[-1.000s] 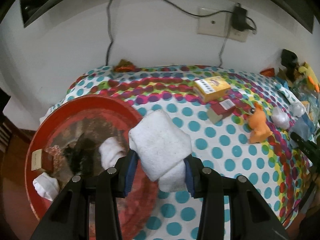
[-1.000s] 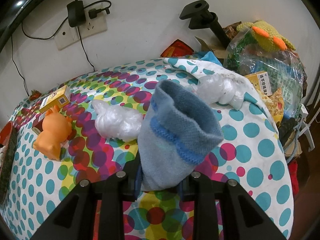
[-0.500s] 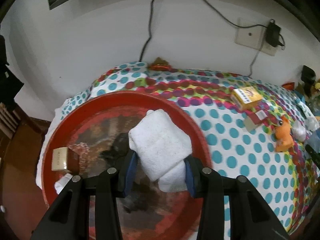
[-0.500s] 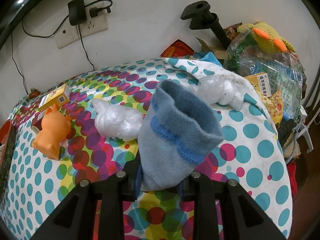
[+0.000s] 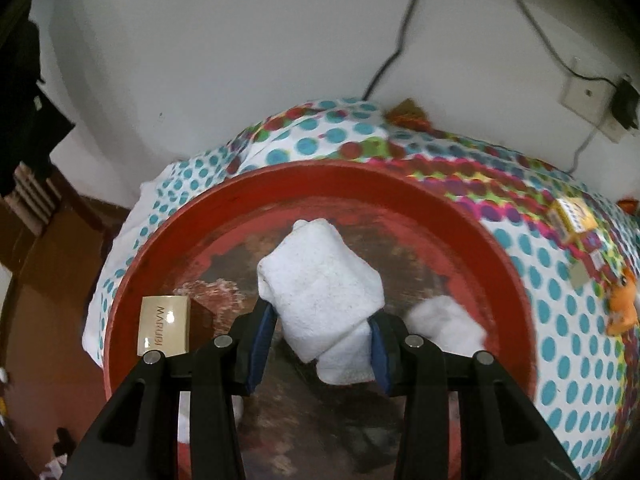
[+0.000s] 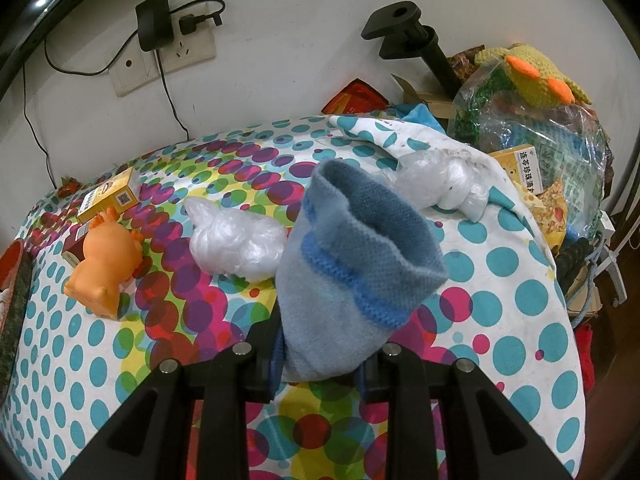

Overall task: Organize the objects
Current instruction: 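Lower the white cloth onto the tray and open the left gripper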

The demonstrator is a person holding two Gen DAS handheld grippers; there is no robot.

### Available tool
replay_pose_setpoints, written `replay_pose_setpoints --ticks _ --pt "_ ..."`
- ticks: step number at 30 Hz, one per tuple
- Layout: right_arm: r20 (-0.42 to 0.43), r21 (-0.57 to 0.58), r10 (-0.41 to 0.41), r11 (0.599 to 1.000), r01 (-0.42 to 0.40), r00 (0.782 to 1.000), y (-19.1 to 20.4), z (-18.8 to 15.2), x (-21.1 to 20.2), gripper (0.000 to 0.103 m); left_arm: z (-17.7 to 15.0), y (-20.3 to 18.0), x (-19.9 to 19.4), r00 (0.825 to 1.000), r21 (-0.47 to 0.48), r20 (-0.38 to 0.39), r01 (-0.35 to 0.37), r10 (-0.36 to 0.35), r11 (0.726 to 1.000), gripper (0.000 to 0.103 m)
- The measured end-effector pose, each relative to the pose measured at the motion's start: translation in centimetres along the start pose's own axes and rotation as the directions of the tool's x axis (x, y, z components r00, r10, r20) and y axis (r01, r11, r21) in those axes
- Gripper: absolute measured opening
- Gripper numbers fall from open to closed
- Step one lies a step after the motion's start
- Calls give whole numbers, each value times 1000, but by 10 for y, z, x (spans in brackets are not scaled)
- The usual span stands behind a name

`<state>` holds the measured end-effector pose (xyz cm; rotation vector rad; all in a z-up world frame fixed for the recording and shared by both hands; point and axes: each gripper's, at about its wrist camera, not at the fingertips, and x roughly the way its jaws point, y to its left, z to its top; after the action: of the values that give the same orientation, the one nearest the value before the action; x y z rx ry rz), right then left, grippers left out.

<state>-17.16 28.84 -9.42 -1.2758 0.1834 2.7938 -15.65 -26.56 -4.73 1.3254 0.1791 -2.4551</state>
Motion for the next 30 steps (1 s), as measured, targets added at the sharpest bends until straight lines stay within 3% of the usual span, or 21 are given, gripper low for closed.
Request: replay_pose_setpoints --ticks 15,30 --pt "-3 -18 -17 1000 17 1000 4 0 1 27 16 48 25 999 -88 -18 -33 32 996 40" --pt "-5 -33 -31 999 31 1000 7 0 1 27 17 44 26 998 -56 -22 -54 53 997 51"
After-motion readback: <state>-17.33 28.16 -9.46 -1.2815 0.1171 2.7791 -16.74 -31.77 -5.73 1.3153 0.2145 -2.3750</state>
